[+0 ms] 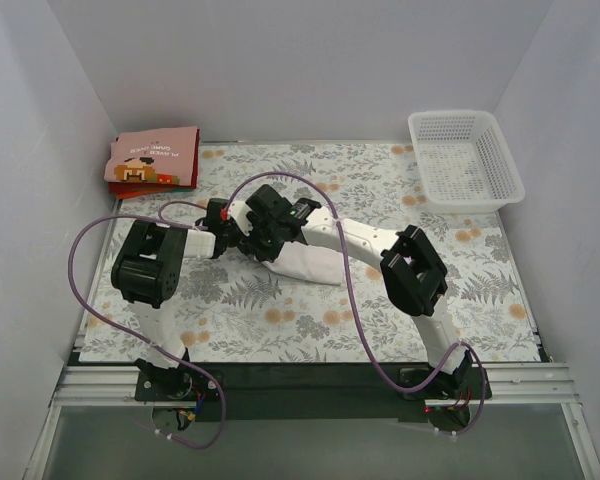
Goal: Fold and stack the t-shirts
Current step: Neatly place the folded tshirt to the corner
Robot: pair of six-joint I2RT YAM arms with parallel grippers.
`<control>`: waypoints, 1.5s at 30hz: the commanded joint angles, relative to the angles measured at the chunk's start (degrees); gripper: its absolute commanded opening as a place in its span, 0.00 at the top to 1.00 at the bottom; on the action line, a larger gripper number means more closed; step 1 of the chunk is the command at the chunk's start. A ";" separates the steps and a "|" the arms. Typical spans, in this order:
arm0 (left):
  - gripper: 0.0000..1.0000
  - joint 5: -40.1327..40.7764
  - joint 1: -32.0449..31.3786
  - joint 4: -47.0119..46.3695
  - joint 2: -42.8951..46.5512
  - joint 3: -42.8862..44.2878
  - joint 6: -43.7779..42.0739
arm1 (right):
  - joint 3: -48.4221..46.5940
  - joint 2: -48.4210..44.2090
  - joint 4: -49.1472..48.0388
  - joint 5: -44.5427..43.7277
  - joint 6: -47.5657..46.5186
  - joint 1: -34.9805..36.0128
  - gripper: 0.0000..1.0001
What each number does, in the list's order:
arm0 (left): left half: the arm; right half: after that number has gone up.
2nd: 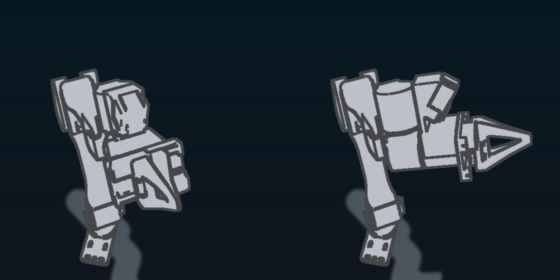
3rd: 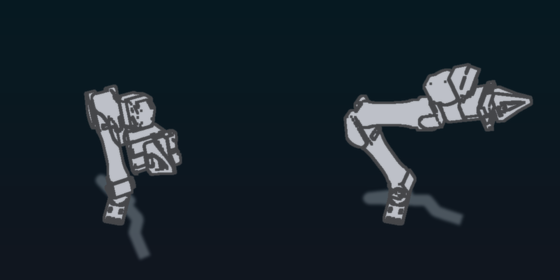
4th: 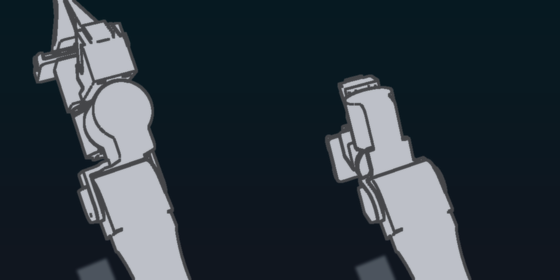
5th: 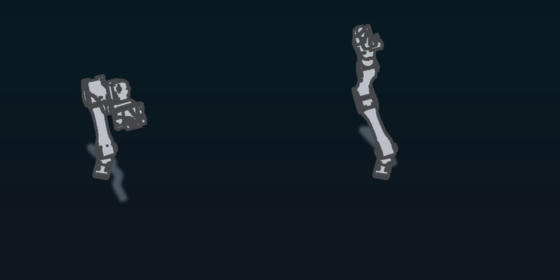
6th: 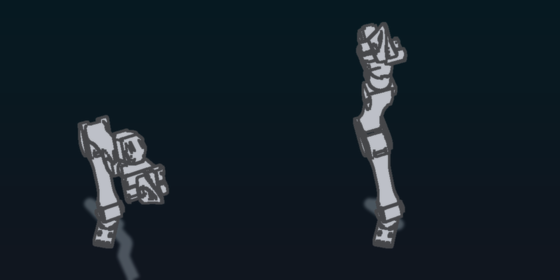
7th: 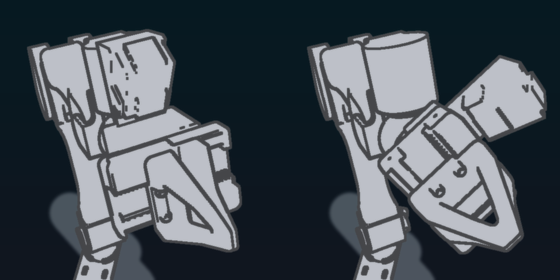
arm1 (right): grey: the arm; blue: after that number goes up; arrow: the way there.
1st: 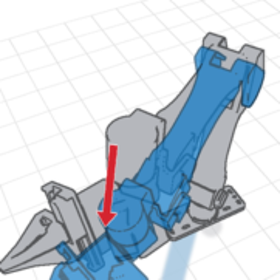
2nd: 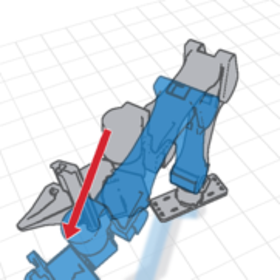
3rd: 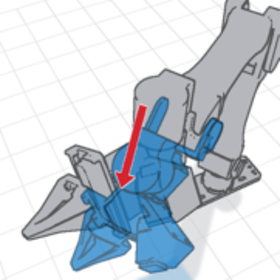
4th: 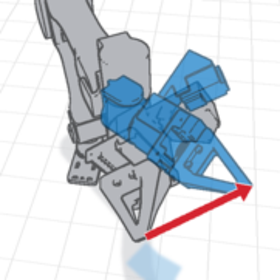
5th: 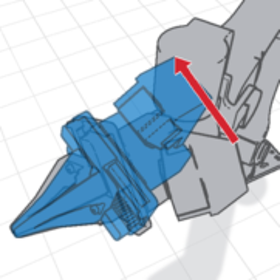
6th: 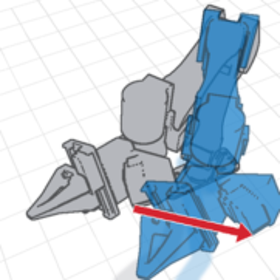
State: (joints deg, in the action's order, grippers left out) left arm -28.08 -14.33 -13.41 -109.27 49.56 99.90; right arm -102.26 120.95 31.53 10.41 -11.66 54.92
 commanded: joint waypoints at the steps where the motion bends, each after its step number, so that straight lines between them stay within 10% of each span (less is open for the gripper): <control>1: 0.91 6.27 -0.44 9.96 -0.15 4.13 -7.42 | -2.07 -4.13 -0.33 1.71 1.90 -0.86 0.86; 7: 1.00 13.56 -0.44 24.20 0.90 12.74 -23.04 | 2.49 -10.36 0.11 3.82 3.22 -6.48 0.31; 16: 1.00 22.36 0.79 34.14 -3.04 30.23 -42.75 | 10.58 -19.24 1.60 7.07 2.79 -17.91 0.02; 30: 1.00 24.21 8.96 54.01 -20.45 72.76 -58.05 | 17.09 -25.93 2.66 7.51 1.11 -22.83 0.02; 45: 1.00 27.37 11.43 49.01 -15.97 78.85 -69.83 | 18.06 -26.29 2.84 8.57 0.94 -23.10 0.02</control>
State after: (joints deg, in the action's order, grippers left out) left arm -1.87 -3.11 37.78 -131.37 125.97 34.24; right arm -84.47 97.10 34.46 17.80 -10.46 32.10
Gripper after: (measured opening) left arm 0.076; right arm 0.983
